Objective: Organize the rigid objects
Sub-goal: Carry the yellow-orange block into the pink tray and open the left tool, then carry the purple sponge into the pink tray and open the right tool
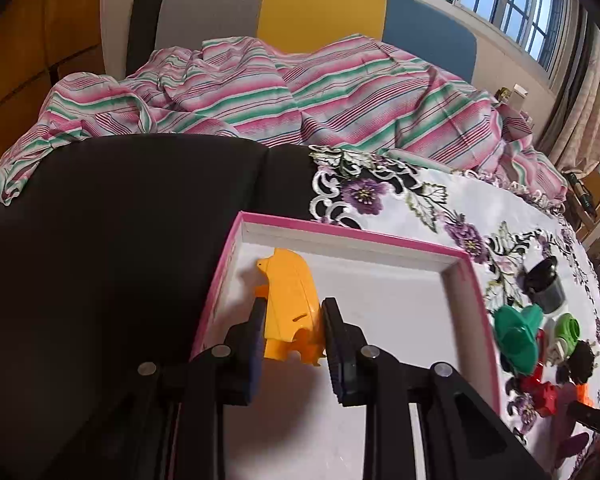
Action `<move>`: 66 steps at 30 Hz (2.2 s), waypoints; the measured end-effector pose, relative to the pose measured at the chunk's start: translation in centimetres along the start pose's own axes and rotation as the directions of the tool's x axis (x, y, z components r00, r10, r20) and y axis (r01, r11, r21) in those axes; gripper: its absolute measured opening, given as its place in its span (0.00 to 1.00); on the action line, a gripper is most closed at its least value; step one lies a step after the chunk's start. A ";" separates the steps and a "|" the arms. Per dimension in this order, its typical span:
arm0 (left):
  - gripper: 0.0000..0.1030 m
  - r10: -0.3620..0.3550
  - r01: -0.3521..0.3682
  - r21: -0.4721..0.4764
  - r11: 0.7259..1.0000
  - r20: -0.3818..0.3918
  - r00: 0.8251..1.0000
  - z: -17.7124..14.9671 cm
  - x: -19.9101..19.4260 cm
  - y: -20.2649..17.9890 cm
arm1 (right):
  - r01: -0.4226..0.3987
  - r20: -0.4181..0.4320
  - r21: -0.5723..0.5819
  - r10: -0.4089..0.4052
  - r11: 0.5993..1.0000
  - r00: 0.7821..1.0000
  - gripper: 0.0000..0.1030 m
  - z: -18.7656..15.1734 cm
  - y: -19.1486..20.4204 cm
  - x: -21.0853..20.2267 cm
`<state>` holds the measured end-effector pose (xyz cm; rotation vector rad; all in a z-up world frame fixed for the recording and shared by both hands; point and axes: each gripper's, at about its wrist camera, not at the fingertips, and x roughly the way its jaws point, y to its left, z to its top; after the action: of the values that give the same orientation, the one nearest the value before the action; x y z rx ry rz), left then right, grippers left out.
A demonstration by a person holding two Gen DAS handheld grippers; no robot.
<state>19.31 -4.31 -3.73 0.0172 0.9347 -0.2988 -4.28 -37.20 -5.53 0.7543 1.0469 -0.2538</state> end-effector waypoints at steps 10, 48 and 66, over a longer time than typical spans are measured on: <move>0.36 0.029 -0.029 -0.065 0.997 0.003 1.000 -0.3 -0.5 1.9 | -0.001 -0.001 -0.003 0.001 1.000 1.000 0.30 0.0 0.1 0.0; 0.38 -0.119 0.122 -0.030 0.992 0.087 0.989 -13.7 -10.9 -2.5 | -0.062 -0.105 -0.130 0.049 0.989 0.993 0.38 -0.7 4.3 3.0; 0.38 -0.112 0.115 -0.039 0.993 0.089 0.990 -14.8 -11.6 -1.7 | -0.323 -0.101 0.074 0.330 0.943 0.939 0.30 -0.8 2.6 2.1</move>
<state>0.72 -0.99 -3.17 -0.0891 0.8573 -0.3815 -2.39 -34.45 -6.40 0.9890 1.0048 0.0463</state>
